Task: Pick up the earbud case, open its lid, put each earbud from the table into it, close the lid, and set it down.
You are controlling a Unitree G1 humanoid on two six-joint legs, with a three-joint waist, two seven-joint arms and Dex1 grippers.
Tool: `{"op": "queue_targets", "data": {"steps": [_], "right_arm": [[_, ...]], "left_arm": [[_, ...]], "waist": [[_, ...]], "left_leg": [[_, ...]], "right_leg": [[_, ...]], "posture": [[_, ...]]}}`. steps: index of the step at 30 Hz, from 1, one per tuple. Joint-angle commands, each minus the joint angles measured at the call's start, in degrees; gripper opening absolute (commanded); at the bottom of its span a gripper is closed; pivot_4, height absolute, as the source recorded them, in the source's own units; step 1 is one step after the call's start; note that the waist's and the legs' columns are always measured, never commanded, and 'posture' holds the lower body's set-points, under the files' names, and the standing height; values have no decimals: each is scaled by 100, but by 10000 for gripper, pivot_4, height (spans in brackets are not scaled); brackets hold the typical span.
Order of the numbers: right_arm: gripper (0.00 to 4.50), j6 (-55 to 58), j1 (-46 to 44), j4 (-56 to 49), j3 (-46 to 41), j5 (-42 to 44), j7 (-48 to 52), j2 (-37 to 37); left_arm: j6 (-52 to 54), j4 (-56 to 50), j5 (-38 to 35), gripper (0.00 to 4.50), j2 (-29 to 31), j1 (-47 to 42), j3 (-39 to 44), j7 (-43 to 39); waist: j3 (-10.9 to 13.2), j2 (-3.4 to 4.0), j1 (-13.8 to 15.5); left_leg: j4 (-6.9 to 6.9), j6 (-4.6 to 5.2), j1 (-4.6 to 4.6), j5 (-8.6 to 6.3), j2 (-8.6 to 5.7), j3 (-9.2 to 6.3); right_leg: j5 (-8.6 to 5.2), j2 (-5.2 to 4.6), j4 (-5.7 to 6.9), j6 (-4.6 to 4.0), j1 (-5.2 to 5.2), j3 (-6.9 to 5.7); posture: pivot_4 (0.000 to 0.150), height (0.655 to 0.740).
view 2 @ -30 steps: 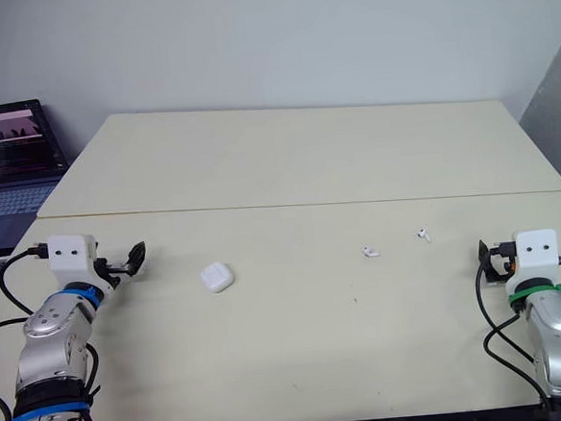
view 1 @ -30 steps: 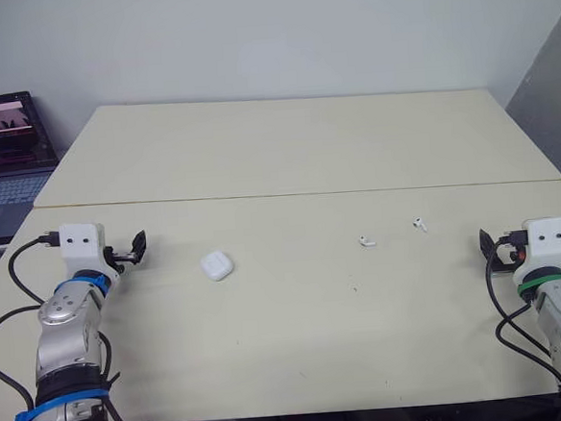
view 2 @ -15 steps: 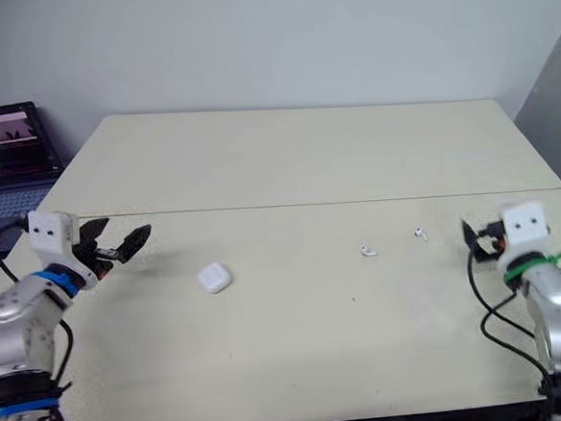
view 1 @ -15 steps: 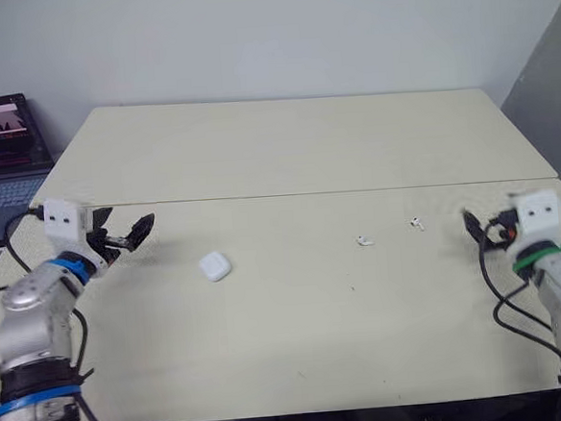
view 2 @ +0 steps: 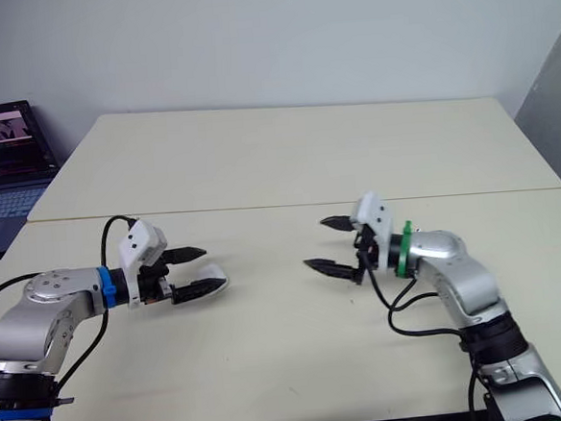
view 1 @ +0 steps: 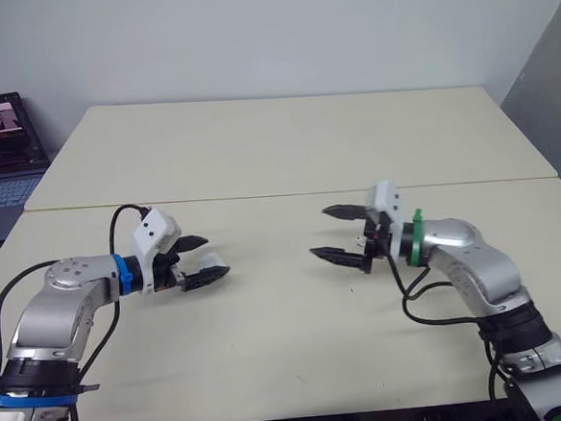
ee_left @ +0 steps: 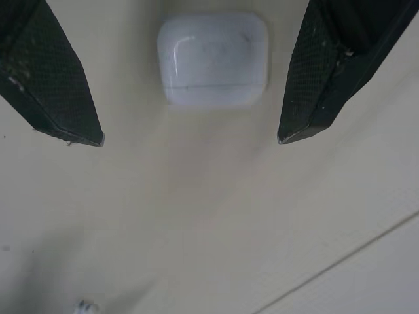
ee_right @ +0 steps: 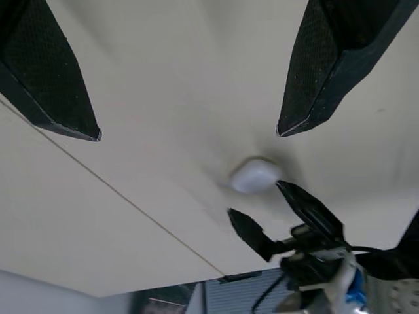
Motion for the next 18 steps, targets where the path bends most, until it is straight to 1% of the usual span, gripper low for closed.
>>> {"op": "queue_targets", "data": {"steps": [1, 8, 11, 14, 15, 18], "right_arm": [[45000, 67, -123, -361, 47, 88, 27, 46], [45000, 265, -49, -592, -44, 123, 16, -64], [45000, 314, 15, -651, -91, 127, 0, -132], [45000, 362, 58, -702, -135, 158, -17, -176], [45000, 370, 67, -710, -144, 170, -19, -197], [45000, 342, 90, -676, -161, 153, -33, -272]], "left_arm": [[-306, 203, 233, 44600, -96, 87, -74, 17], [-734, 941, 541, 44600, -357, -9, -171, -4], [-785, 1073, 575, 38878, -367, -8, -197, -126], [-718, 1008, 548, 29275, -259, 81, -242, -340], [-679, 976, 529, 27715, -227, 101, -242, -398], [-642, 849, 480, 27724, -163, 131, -218, -539]], "waist": [[0, 0, 12], [0, 0, 26], [-1, 0, 24], [-1, 0, 14], [-1, 0, 9], [-1, 0, 6]], "left_leg": [[0, 0, 0, 0, 0, 0], [1, 0, 3, 1, -1, 1], [5, 0, 6, 1, -1, 0], [6, 0, 6, 1, -1, 4], [6, 0, 6, 1, -1, 5], [3, 0, 5, 0, -1, 5]], "right_leg": [[0, 0, 0, 0, -1, 0], [0, -2, 4, 0, 0, -1], [1, -1, 8, 1, 1, -2], [1, -1, 8, 1, 3, 1], [1, -2, 6, 1, 3, 2], [0, -2, 4, 0, 2, 2]], "posture": [[1500, 7400], [1500, 7400], [1500, 7400], [1500, 7400], [1500, 7400], [1500, 7400]]}}
